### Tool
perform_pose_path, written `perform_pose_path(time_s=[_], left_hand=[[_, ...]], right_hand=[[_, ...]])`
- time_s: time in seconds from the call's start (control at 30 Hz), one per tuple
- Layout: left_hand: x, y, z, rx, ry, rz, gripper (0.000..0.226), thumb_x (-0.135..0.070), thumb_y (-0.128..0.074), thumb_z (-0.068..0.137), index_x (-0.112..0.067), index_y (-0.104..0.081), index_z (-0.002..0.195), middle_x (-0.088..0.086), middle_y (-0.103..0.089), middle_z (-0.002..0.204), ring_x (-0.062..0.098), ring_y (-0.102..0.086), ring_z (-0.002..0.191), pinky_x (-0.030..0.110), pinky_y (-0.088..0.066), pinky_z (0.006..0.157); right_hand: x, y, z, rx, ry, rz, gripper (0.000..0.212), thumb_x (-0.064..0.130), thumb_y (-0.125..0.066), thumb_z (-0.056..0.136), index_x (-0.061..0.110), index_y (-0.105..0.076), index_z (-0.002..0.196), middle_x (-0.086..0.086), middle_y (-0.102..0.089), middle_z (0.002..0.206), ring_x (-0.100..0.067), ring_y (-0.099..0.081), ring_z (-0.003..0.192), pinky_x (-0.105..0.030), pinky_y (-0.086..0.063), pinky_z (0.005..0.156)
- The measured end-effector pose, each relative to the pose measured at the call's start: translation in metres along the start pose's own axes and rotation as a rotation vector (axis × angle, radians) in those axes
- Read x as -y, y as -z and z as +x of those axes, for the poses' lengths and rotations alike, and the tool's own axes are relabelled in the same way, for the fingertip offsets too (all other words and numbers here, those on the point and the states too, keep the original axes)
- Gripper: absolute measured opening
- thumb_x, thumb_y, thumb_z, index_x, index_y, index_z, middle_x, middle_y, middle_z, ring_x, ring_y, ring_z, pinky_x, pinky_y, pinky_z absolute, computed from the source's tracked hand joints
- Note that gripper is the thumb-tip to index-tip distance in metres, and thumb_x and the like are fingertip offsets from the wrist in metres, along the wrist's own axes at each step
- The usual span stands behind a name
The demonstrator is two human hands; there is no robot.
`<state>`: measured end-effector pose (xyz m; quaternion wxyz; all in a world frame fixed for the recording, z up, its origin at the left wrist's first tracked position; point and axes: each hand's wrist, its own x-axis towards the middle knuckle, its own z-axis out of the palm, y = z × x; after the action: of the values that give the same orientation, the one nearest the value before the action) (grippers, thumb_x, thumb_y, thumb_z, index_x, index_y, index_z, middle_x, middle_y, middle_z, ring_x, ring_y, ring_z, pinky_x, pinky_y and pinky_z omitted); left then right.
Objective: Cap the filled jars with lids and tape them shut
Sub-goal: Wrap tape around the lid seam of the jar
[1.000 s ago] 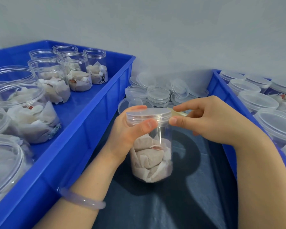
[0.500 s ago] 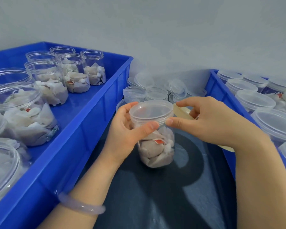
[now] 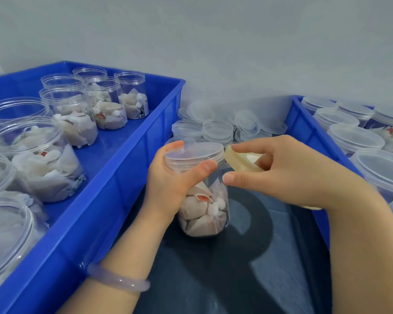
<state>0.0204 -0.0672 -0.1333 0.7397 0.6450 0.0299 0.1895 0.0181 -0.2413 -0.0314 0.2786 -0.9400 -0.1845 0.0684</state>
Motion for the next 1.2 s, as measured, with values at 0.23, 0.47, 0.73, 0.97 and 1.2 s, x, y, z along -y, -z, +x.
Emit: perform_pose_path(time_s=[0.23, 0.47, 0.73, 0.97, 1.2], left_hand=[[-0.003, 0.000, -0.001, 0.137, 0.010, -0.036, 0.087, -0.051, -0.084, 0.031, -0.023, -0.059, 0.109, -0.005, -0.070, 0.098, 0.008, -0.069, 0.091, 0.019, -0.052, 0.072], [-0.005, 0.004, -0.002, 0.189, 0.036, -0.033, 0.101, -0.071, -0.084, 0.028, -0.021, -0.059, 0.112, -0.003, -0.072, 0.099, 0.014, -0.069, 0.094, 0.023, -0.053, 0.074], [0.002, -0.001, -0.006, 0.206, 0.064, -0.042, 0.109, -0.069, -0.085, 0.028, -0.021, -0.055, 0.122, 0.000, -0.067, 0.115, 0.014, -0.066, 0.104, 0.029, -0.051, 0.085], [0.001, -0.003, -0.008, 0.150, -0.044, 0.086, 0.123, -0.057, -0.085, 0.031, -0.023, -0.040, 0.139, -0.018, -0.058, 0.119, -0.010, -0.057, 0.109, 0.009, -0.049, 0.080], [0.002, 0.004, 0.000, 0.040, 0.000, 0.004, 0.120, -0.054, -0.080, 0.037, -0.021, -0.036, 0.143, -0.002, -0.059, 0.129, 0.010, -0.061, 0.114, 0.027, -0.051, 0.093]], right_hand=[[-0.010, 0.005, 0.002, -0.074, -0.061, 0.057, 0.088, 0.084, -0.048, 0.035, 0.043, -0.066, 0.111, 0.023, -0.062, 0.064, 0.016, -0.051, 0.051, -0.018, -0.040, 0.063], [-0.010, 0.000, 0.007, -0.066, -0.062, 0.073, 0.094, 0.087, -0.049, 0.033, 0.042, -0.066, 0.113, 0.020, -0.060, 0.072, 0.005, -0.050, 0.060, -0.021, -0.041, 0.065], [-0.009, 0.000, 0.006, 0.038, -0.096, 0.026, 0.108, 0.087, -0.044, 0.035, 0.041, -0.048, 0.132, 0.006, -0.070, 0.083, -0.010, -0.062, 0.055, -0.025, -0.053, 0.057], [-0.002, -0.004, 0.004, -0.076, -0.065, -0.154, 0.072, 0.075, -0.058, 0.063, 0.032, -0.056, 0.122, 0.016, -0.054, 0.066, -0.006, -0.062, 0.074, -0.020, -0.040, 0.058], [0.001, -0.003, 0.002, 0.061, 0.051, -0.002, 0.071, 0.071, -0.058, 0.060, 0.028, -0.060, 0.116, 0.007, -0.062, 0.074, -0.003, -0.063, 0.059, -0.031, -0.052, 0.071]])
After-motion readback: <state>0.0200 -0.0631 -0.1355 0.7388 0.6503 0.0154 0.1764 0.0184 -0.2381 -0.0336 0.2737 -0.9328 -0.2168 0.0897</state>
